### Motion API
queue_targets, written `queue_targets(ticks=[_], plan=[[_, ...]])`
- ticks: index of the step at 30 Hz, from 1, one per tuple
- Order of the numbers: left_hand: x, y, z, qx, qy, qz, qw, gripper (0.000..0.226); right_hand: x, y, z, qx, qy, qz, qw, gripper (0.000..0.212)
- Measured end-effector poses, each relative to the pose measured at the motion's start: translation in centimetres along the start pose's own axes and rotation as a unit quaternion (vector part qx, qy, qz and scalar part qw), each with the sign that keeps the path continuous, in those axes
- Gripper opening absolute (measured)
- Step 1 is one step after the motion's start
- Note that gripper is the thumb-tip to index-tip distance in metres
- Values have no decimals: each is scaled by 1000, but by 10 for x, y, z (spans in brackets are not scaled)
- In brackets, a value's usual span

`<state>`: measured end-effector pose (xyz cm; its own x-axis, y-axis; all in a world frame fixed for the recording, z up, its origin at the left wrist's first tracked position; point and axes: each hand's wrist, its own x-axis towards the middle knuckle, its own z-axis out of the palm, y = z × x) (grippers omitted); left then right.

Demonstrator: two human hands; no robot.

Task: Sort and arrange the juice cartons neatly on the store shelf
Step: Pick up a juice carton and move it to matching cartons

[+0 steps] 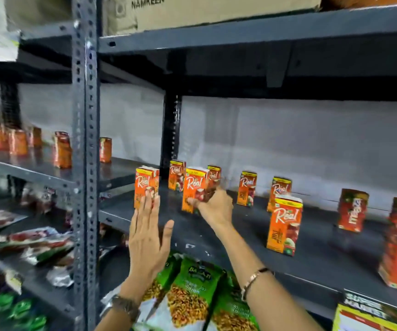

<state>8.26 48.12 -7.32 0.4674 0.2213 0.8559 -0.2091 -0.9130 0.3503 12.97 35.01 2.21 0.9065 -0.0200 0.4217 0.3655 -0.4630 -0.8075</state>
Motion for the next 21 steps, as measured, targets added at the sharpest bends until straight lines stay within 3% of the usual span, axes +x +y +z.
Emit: queue_targets(ticks=[11, 15, 21], plan=[[-1, 1, 6, -2, -7, 1, 1000, 58, -6, 8, -5, -11, -23, -14, 1000, 59], [1, 37, 5, -48, 46, 19, 998, 58, -27, -20, -50, 76, 35, -117, 990, 44], [-8, 128, 23, -146, 118, 81, 979, 49, -65, -32, -171, 162, 148, -259, 941, 32]])
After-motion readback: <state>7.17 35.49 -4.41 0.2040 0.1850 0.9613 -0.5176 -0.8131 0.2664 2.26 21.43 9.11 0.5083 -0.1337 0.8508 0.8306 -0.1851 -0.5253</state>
